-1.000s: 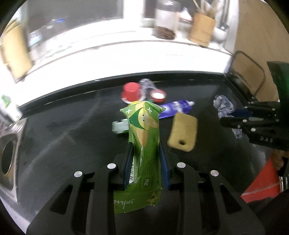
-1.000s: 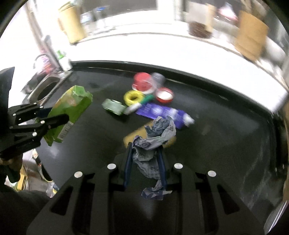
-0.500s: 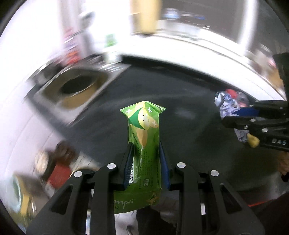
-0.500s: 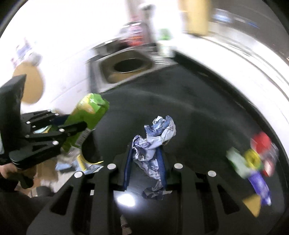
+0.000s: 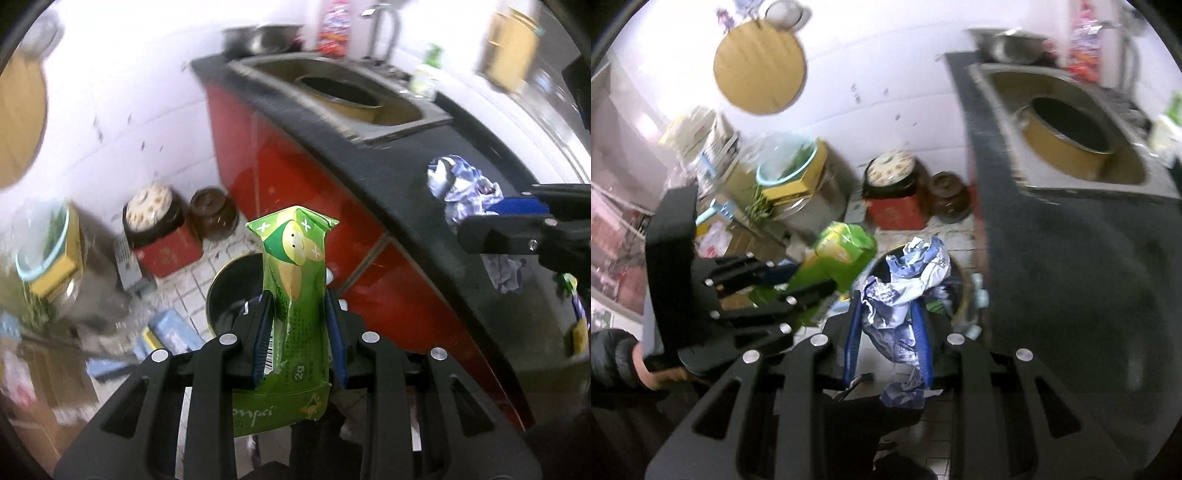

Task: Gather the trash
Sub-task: 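Carry the pouch and cloth toward the black bin, then open both tools over the black bin to drop pouch and cloth, then move both tools back over the remaining trash on the counter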

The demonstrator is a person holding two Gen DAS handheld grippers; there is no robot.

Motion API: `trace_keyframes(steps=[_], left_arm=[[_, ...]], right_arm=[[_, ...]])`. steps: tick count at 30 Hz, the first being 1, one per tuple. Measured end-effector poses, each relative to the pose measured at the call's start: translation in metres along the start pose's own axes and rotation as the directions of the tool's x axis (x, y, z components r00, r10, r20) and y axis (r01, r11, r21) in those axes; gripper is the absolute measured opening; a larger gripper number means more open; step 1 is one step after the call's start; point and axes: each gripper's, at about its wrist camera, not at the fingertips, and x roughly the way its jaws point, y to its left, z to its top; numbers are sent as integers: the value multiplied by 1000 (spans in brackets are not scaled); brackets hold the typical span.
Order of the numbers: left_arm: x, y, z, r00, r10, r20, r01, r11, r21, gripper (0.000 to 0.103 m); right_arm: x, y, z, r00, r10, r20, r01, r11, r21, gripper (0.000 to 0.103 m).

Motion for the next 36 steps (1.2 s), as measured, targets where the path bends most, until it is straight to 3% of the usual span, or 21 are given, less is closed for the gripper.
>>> trace_keyframes(steps=[8, 14, 16, 17, 18, 19, 24, 30, 34, 36], left_arm=[[61, 51, -4, 999, -23, -47, 19, 996, -83, 28], [100, 72, -1, 995, -60, -84, 50, 991, -123, 30], [111, 78, -3, 993, -61, -99, 48, 990, -130, 34], [114, 79, -3, 992, -67, -104, 53, 990, -132, 48], [115, 80, -4, 992, -69, -104, 55, 989, -136, 68], [115, 80, -5, 994, -58, -94, 45, 990, -135, 74], [113, 84, -7, 994, -60, -91, 46, 988, -148, 79], [93, 76, -3, 996, -45, -75, 36, 993, -116, 82], [73, 56, 9, 998, -13, -60, 10, 999, -44, 85], [61, 41, 17, 999, -11, -46, 10, 1000, -6, 93]], right_arm=[[99, 6, 51, 992, 19, -126, -23, 999, -26, 27], [149, -5, 70, 985, 26, -173, -30, 999, -19, 28], [159, -5, 74, 982, 25, -187, -29, 999, -19, 47], [161, -4, 76, 983, 25, -180, -30, 999, -20, 68], [161, -4, 78, 985, 22, -170, -27, 999, -25, 79], [162, -5, 80, 987, 19, -162, -24, 999, -28, 80], [160, -10, 84, 988, 35, -153, -38, 999, -15, 80], [129, -11, 76, 992, 29, -119, -32, 999, -16, 81], [83, -16, 64, 998, 18, -54, -17, 1000, 16, 84], [54, -21, 55, 1000, 1, -13, 0, 999, 39, 91]])
